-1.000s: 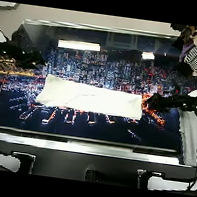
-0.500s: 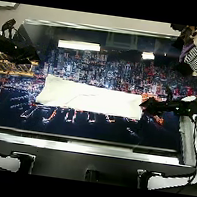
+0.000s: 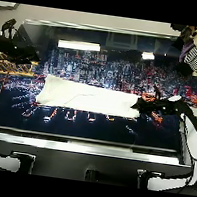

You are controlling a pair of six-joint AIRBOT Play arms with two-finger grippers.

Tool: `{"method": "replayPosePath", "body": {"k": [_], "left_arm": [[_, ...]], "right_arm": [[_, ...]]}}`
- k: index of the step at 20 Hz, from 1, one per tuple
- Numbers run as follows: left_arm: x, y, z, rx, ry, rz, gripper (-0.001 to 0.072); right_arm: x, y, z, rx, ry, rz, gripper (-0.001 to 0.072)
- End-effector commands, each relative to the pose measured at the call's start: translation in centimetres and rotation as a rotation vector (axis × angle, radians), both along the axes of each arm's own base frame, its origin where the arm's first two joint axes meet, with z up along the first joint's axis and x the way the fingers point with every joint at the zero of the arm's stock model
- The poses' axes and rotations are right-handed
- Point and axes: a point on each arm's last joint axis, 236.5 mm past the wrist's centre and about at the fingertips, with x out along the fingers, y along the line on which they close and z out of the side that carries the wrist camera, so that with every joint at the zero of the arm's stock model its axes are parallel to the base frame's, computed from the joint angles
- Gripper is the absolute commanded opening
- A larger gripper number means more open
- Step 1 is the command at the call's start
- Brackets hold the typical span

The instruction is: Fold the clothes and pants, and hang the long-sleeved shirts on hangers.

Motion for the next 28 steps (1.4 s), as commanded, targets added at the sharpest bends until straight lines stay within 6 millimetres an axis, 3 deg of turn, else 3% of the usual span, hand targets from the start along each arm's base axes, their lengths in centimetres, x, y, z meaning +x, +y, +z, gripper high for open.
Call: {"method": "replayPosePath", "body": {"k": [1,4,7,11,14,17,20,28], "left_arm": [[-0.5,-1.1,-0.5,-0.027,0.021,-0.037,0.0016],[-1.2,-5.2,-2.5,-0.124,0.064,-0.08,0.0016],[-2.3,-11.6,-6.0,-0.228,0.107,-0.131,0.0016],[-3.2,-23.1,-10.0,-0.385,0.102,-0.174,0.0016],[-4.5,-32.7,-11.6,-0.515,0.107,-0.202,0.0015],[-7.3,-39.5,-13.9,-0.537,0.145,-0.276,0.0015],[-9.5,-43.7,-15.6,-0.548,0.19,-0.319,0.0015],[-11.4,-50.3,-17.9,-0.602,0.239,-0.34,0.0015]], "right_arm": [[0.6,-0.3,2.5,-0.029,-0.019,-0.02,0.0038],[0.2,-2.6,6.7,-0.093,0.003,-0.023,0.0038],[1.1,-5.3,11.7,-0.174,-0.048,-0.073,0.0038],[0.3,-5.9,16.2,-0.213,-0.075,-0.083,0.0039],[-0.7,-5.7,17.7,-0.215,-0.077,-0.089,0.0039],[-1.3,-6.8,18.8,-0.271,-0.091,-0.125,0.0039],[-1.5,-7.5,20.2,-0.308,-0.115,-0.144,0.0039],[-0.8,-7.5,23.8,-0.315,-0.181,-0.134,0.0039]]}}
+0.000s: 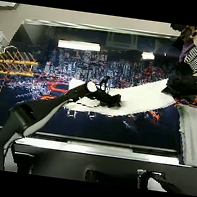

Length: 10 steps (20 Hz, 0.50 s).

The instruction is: Fold the clothes and pants, and hang the long-sleeved shirts on hangers.

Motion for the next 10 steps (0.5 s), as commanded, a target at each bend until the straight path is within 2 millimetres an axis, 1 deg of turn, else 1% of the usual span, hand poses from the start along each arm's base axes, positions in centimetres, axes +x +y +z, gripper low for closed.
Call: {"method": "replayPosePath", "body": {"k": [1,4,6,8,9,10], "left_arm": [[-1.0,-3.4,-0.6,-0.041,0.024,-0.012,0.0015],[-1.7,-5.4,-1.4,-0.053,0.058,-0.011,0.0014],[-1.9,-6.1,-1.3,-0.061,0.054,-0.02,0.0014],[-1.5,-5.5,-0.5,-0.064,0.054,-0.027,0.0014],[-1.4,-4.6,0.0,-0.052,0.059,-0.048,0.0013],[-1.4,-3.1,0.5,-0.019,0.057,-0.089,0.0012]], "right_arm": [[0.1,0.1,1.2,-0.001,-0.02,0.004,0.0039],[0.0,0.3,1.3,0.007,-0.019,0.007,0.0039],[0.0,0.3,1.3,0.008,-0.02,0.008,0.0039],[0.1,0.4,1.4,0.007,-0.027,0.018,0.0039],[0.1,0.4,1.4,0.005,-0.032,0.024,0.0039],[0.2,0.5,1.4,0.007,-0.037,0.027,0.0039]]}}
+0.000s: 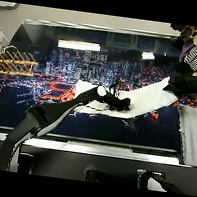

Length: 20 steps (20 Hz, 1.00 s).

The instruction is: Fold the clothes and pants, and hang the long-sleeved shirts on hangers.

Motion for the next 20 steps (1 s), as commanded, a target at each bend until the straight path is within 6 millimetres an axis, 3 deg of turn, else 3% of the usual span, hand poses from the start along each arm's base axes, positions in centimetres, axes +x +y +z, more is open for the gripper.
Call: {"method": "replayPosePath", "body": {"k": [1,3,5,8,12,16,20], "left_arm": [[0.0,3.8,1.3,0.095,-0.025,-0.109,0.0012],[2.0,9.3,3.1,0.245,-0.133,-0.164,0.0011],[5.1,15.7,6.6,0.377,-0.237,-0.144,0.0012],[8.4,25.6,12.6,0.494,-0.303,-0.036,0.0013],[9.6,37.2,19.6,0.541,-0.314,0.159,0.0014],[9.5,45.5,23.4,0.563,-0.316,0.329,0.0015],[9.0,49.7,23.7,0.585,-0.287,0.392,0.0015]], "right_arm": [[0.2,0.6,0.4,0.016,-0.024,0.029,0.0039],[0.5,2.2,1.2,0.071,-0.05,0.054,0.0039],[0.7,4.4,1.5,0.088,-0.068,0.1,0.0039],[1.1,9.8,1.7,0.119,-0.083,0.152,0.0039],[1.8,18.5,1.1,0.178,-0.118,0.223,0.0038],[1.6,27.4,-1.5,0.245,-0.115,0.294,0.0038],[1.5,33.2,-6.2,0.28,-0.073,0.318,0.0038]]}}
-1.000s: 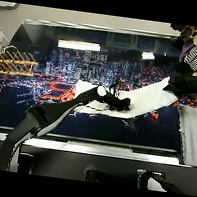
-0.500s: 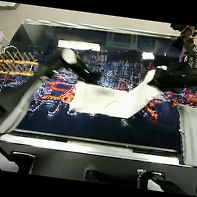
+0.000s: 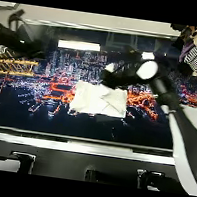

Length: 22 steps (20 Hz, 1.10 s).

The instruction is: Fold the clothes and pants, and hang the long-sleeved shirts on hangers.

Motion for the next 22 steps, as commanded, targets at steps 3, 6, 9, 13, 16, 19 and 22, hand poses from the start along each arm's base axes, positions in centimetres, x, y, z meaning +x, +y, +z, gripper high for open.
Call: {"method": "replayPosePath", "body": {"k": [3,6,9,13,16,19,22], "left_arm": [[-1.1,4.4,0.6,0.025,0.017,0.046,0.0015],[-1.1,4.6,0.5,0.026,0.017,0.05,0.0016],[-1.1,4.6,0.5,0.026,0.017,0.05,0.0015],[-1.1,4.6,0.5,0.025,0.017,0.051,0.0016],[-1.1,4.6,0.5,0.025,0.017,0.051,0.0015],[-1.1,4.6,0.5,0.025,0.017,0.051,0.0016],[-1.1,4.6,0.5,0.025,0.017,0.051,0.0016]], "right_arm": [[0.2,6.5,-5.6,0.052,0.059,0.0,0.0038],[0.5,6.9,-8.6,0.04,0.107,-0.012,0.0038],[1.3,7.1,-9.9,0.043,0.112,-0.035,0.0038],[1.8,7.2,-11.1,0.042,0.117,-0.051,0.0039],[2.1,7.4,-11.4,0.051,0.118,-0.065,0.0039],[2.2,8.2,-10.7,0.102,0.122,-0.065,0.0142],[0.6,10.1,-9.0,0.199,0.154,0.009,0.0305]]}}
